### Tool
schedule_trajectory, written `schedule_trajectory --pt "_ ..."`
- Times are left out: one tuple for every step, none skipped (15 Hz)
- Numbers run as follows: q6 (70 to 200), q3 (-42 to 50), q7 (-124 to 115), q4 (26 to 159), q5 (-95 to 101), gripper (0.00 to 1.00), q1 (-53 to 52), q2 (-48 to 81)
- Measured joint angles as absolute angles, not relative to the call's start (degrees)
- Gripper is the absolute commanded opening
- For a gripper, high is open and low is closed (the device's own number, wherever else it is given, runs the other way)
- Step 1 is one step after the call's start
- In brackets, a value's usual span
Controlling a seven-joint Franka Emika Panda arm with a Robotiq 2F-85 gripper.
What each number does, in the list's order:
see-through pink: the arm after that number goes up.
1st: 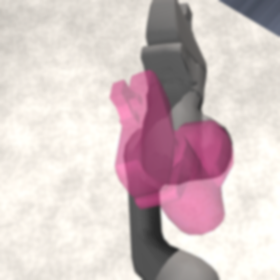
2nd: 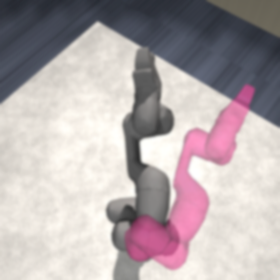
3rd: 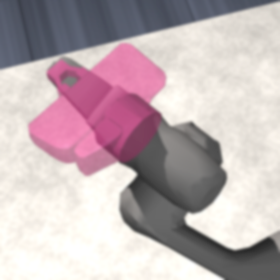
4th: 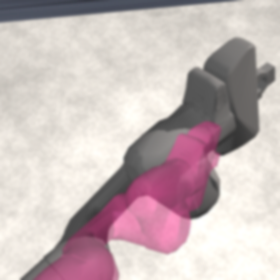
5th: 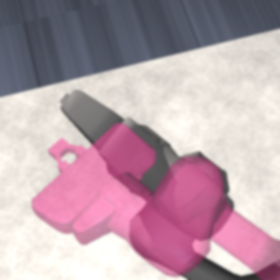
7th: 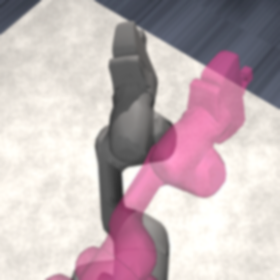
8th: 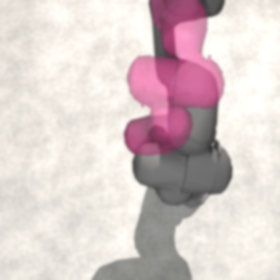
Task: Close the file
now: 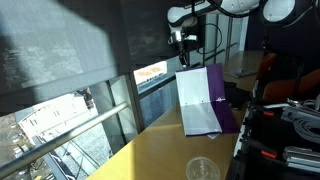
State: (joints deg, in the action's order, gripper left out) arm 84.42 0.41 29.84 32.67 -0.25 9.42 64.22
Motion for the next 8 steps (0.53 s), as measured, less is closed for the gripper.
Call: schedule_trajectory --pt "84.66 0.44 29.91 32.67 -0.15 0.0 9.19 64.22" --pt "85.12 0.49 29.98 32.67 0.14 0.0 8.82 64.22" --pt "85.76 0.58 30.06 32.67 0.83 0.0 8.28 64.23" --pt "86.63 0.75 30.12 32.7 1.59 0.0 7.61 64.24" --pt "87.45 0.95 30.14 32.71 2.47 0.0 6.91 64.29" --pt "88.1 1.11 30.14 32.73 3.28 0.0 6.15 64.38" --pt "88.96 1.28 30.14 32.81 3.88 0.0 5.4 64.52" --pt "89.65 1.34 30.14 32.95 4.45 0.0 4.7 64.71"
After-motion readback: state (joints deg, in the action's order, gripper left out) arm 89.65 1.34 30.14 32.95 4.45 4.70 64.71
